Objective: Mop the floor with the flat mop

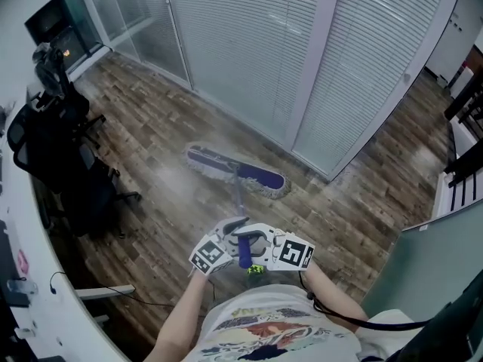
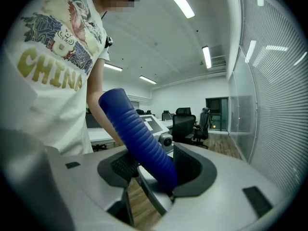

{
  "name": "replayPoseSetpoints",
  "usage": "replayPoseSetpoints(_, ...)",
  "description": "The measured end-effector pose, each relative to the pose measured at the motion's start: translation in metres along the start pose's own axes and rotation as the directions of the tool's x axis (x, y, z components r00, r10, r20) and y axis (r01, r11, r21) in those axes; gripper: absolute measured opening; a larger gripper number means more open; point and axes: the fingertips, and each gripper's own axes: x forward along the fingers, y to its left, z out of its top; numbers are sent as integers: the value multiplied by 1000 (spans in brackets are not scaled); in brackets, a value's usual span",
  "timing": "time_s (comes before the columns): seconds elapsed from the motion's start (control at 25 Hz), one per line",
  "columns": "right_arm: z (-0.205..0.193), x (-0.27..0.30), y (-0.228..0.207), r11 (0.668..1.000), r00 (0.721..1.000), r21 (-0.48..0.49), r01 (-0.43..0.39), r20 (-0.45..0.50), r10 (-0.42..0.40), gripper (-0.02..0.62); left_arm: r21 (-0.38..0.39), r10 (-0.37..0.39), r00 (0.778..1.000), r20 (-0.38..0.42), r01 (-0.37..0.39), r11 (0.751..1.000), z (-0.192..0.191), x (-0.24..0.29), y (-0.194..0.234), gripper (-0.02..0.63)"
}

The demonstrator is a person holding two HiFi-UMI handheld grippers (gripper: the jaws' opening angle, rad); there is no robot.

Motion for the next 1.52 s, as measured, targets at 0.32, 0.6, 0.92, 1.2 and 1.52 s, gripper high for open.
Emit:
replayPoseSetpoints(0.32,-1,22,126,999,998,-8,-43,-41,43,212,-20,31,999,39,-31,999,-30,-64,-101,210)
replayPoseSetpoints(0.6,-7,25,242,997,996,-9,-73,-52,72,215,-27,55,998,39,-54,998,-60,-108,-202,213)
replayPoseSetpoints(0.92,-3,45,332,994,992,-11,-113,-56,112,215,-40,62,997,41,-61,997,-79,-160,-275,213)
replayPoseSetpoints(1.2,6,50,335,993,992,0,-122,-40,122,215,-33,63,997,43,-62,998,-76,-169,-275,213)
replayPoseSetpoints(1.52,14,60,305,985,985,19,-172,-24,172,221,-7,37,998,51,-37,999,-65,-169,-246,210)
